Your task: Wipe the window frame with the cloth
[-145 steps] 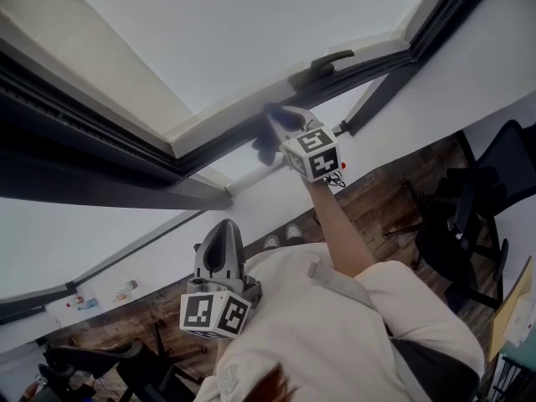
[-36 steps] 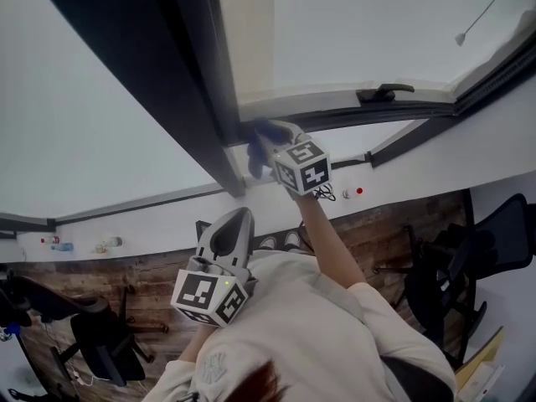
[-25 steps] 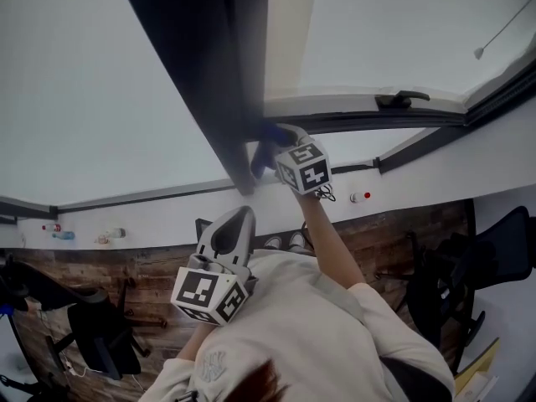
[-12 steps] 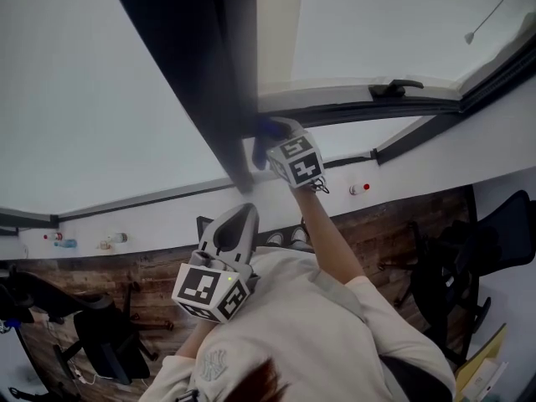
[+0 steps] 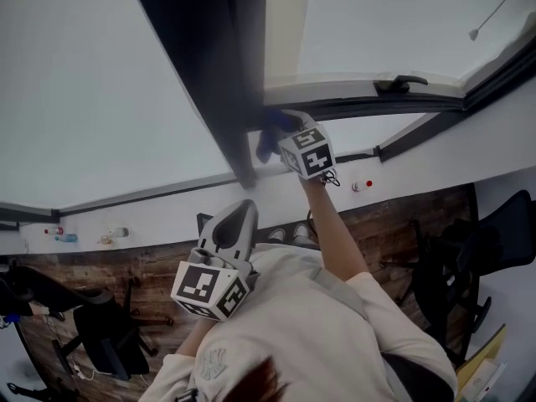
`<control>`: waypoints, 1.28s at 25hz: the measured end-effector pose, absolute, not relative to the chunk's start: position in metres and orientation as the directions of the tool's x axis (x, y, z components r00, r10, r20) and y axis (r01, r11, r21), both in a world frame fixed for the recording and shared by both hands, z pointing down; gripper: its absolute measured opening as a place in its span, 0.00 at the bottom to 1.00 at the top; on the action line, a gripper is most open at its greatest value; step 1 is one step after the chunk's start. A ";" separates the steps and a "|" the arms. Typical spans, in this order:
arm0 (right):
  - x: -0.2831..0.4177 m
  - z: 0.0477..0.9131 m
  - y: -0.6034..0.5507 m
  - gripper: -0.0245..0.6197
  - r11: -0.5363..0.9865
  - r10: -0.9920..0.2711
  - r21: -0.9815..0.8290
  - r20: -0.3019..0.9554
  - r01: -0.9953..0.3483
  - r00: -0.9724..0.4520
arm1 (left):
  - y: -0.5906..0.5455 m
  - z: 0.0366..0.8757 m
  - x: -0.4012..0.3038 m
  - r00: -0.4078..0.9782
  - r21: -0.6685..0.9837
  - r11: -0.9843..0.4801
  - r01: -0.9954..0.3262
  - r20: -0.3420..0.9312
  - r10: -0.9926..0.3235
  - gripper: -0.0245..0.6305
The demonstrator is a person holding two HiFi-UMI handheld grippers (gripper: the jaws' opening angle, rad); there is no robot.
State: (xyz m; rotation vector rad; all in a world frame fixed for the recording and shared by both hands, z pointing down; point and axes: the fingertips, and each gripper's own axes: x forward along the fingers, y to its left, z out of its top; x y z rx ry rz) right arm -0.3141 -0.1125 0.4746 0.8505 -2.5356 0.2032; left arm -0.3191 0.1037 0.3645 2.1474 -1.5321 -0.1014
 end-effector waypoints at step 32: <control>-0.294 0.475 -0.121 0.11 0.855 -0.448 -0.016 0.481 -0.519 -0.753 | 0.093 0.375 -0.282 0.128 0.445 0.015 -0.896 0.291 -0.948 0.05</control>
